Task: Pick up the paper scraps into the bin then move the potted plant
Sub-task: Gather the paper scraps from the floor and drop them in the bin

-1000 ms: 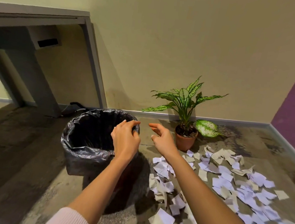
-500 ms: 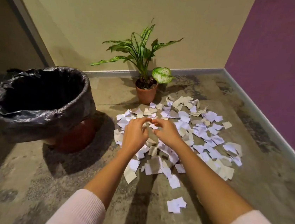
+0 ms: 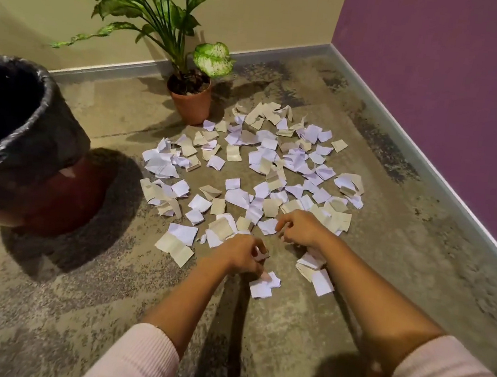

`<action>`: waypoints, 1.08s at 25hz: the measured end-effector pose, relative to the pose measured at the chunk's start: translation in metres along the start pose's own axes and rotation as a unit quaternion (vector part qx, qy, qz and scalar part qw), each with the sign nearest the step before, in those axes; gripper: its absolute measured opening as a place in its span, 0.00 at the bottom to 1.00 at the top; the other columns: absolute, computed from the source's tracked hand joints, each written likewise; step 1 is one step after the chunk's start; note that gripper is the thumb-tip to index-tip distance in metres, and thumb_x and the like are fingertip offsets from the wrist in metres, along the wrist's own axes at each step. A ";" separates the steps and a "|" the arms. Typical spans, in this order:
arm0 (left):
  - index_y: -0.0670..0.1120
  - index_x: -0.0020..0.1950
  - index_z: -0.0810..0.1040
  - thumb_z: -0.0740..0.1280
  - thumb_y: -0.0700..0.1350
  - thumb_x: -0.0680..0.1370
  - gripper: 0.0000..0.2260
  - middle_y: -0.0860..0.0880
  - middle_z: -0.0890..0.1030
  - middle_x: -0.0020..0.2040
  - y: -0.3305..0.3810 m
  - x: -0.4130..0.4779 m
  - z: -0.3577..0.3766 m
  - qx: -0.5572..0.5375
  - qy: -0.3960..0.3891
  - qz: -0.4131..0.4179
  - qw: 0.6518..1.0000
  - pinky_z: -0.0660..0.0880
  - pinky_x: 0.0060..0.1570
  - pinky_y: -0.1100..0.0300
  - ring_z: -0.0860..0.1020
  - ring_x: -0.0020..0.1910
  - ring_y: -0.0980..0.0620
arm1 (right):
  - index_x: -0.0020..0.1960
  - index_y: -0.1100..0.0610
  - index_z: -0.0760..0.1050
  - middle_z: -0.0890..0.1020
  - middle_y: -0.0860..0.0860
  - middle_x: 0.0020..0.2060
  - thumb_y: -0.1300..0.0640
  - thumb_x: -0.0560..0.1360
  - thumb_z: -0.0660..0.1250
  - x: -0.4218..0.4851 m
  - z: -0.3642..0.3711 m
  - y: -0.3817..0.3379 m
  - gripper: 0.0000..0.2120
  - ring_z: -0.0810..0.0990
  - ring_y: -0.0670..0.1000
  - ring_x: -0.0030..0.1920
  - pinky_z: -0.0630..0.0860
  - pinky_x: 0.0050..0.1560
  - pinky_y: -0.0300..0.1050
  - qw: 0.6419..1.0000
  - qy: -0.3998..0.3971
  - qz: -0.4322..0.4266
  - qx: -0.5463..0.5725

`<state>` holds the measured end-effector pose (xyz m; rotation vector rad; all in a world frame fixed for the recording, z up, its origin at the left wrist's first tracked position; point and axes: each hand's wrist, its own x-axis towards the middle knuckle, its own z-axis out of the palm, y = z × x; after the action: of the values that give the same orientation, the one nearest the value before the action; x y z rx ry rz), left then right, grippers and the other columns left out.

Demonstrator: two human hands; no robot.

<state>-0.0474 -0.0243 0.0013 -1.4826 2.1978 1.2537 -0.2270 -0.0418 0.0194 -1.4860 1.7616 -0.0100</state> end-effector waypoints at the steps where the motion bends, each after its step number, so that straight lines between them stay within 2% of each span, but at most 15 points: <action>1: 0.49 0.60 0.78 0.78 0.52 0.67 0.23 0.48 0.81 0.57 0.001 0.002 0.006 0.022 -0.017 0.003 1.000 0.77 0.56 0.53 0.79 0.54 0.48 | 0.47 0.53 0.81 0.82 0.57 0.53 0.70 0.69 0.65 -0.001 -0.002 0.010 0.14 0.81 0.55 0.50 0.80 0.48 0.48 1.000 -0.003 0.013 0.011; 3: 0.47 0.58 0.77 0.79 0.54 0.65 0.26 0.47 0.80 0.55 0.003 0.003 0.015 0.065 -0.031 0.012 0.997 0.78 0.55 0.51 0.79 0.53 0.47 | 0.47 0.54 0.81 0.82 0.55 0.53 0.71 0.69 0.65 -0.005 -0.004 0.028 0.15 0.81 0.54 0.51 0.78 0.48 0.45 0.999 -0.007 0.028 0.017; 5: 0.45 0.56 0.76 0.79 0.55 0.64 0.27 0.45 0.79 0.52 0.006 0.002 0.023 0.110 -0.033 0.025 0.993 0.77 0.50 0.50 0.77 0.51 0.45 | 0.53 0.54 0.81 0.81 0.52 0.56 0.69 0.70 0.67 -0.007 -0.003 0.041 0.16 0.79 0.52 0.53 0.77 0.52 0.43 0.999 -0.028 0.030 -0.013; 9: 0.45 0.61 0.72 0.76 0.51 0.67 0.26 0.43 0.75 0.54 0.012 0.003 0.039 0.205 0.000 0.041 0.978 0.71 0.42 0.53 0.76 0.52 0.41 | 0.63 0.49 0.75 0.75 0.54 0.62 0.63 0.68 0.71 -0.011 0.008 0.055 0.24 0.74 0.55 0.60 0.77 0.59 0.50 0.987 -0.098 0.024 -0.129; 11: 0.45 0.58 0.71 0.73 0.45 0.67 0.22 0.42 0.76 0.53 0.014 0.005 0.041 0.200 0.014 0.046 0.979 0.73 0.41 0.53 0.76 0.51 0.40 | 0.64 0.47 0.71 0.69 0.56 0.62 0.63 0.69 0.70 -0.015 0.014 0.060 0.26 0.67 0.57 0.64 0.74 0.61 0.53 0.975 -0.097 0.011 -0.201; 13: 0.45 0.54 0.72 0.73 0.43 0.66 0.20 0.42 0.78 0.50 0.014 0.007 0.041 0.181 0.007 0.046 0.982 0.74 0.40 0.53 0.77 0.48 0.41 | 0.63 0.47 0.69 0.66 0.56 0.61 0.66 0.69 0.66 -0.020 0.018 0.061 0.25 0.62 0.57 0.65 0.73 0.59 0.55 0.968 -0.075 -0.008 -0.239; 16: 0.44 0.49 0.76 0.74 0.42 0.65 0.15 0.44 0.81 0.46 0.012 0.009 0.041 0.163 -0.005 0.046 0.986 0.74 0.38 0.54 0.77 0.45 0.44 | 0.61 0.50 0.69 0.65 0.56 0.61 0.67 0.69 0.65 -0.026 0.020 0.060 0.23 0.61 0.58 0.66 0.72 0.52 0.52 0.955 -0.057 -0.029 -0.289; 18: 0.43 0.44 0.76 0.73 0.41 0.66 0.10 0.43 0.81 0.44 0.010 0.009 0.042 0.147 -0.001 0.046 0.988 0.71 0.36 0.56 0.77 0.43 0.44 | 0.60 0.51 0.70 0.66 0.56 0.61 0.67 0.69 0.66 -0.028 0.020 0.057 0.22 0.61 0.58 0.65 0.70 0.49 0.50 0.943 -0.041 -0.048 -0.326; 20: 0.42 0.46 0.78 0.73 0.42 0.69 0.09 0.43 0.81 0.45 0.007 0.009 0.042 0.118 0.006 0.046 0.992 0.68 0.36 0.58 0.76 0.43 0.45 | 0.58 0.50 0.74 0.67 0.55 0.60 0.65 0.70 0.66 -0.027 0.020 0.056 0.18 0.62 0.57 0.65 0.68 0.49 0.49 0.935 -0.020 -0.067 -0.347; 23: 0.44 0.50 0.79 0.72 0.45 0.71 0.10 0.45 0.81 0.48 0.001 0.008 0.037 0.085 0.051 0.035 0.994 0.68 0.39 0.59 0.78 0.47 0.45 | 0.50 0.52 0.79 0.70 0.53 0.52 0.60 0.72 0.67 -0.021 0.018 0.057 0.08 0.65 0.57 0.60 0.67 0.49 0.48 0.960 0.024 -0.079 -0.267; 25: 0.46 0.51 0.79 0.71 0.45 0.73 0.09 0.46 0.80 0.47 -0.002 0.009 0.032 0.059 0.094 0.021 0.994 0.68 0.39 0.59 0.78 0.48 0.46 | 0.46 0.53 0.79 0.71 0.52 0.44 0.57 0.72 0.70 -0.017 0.014 0.055 0.03 0.66 0.56 0.58 0.70 0.49 0.49 0.985 0.064 -0.059 -0.151; 27: 0.46 0.50 0.79 0.70 0.45 0.75 0.06 0.48 0.78 0.45 -0.003 0.011 0.028 0.025 0.131 0.007 0.991 0.67 0.38 0.60 0.77 0.46 0.47 | 0.45 0.53 0.78 0.75 0.51 0.40 0.57 0.72 0.72 -0.016 0.010 0.052 0.03 0.71 0.55 0.54 0.71 0.46 0.46 0.994 0.106 -0.021 -0.007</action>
<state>-0.0579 -0.0111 -0.0234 -1.6999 2.3842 1.0498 -0.2640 -0.0084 -0.0036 -1.5808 1.9010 -0.1838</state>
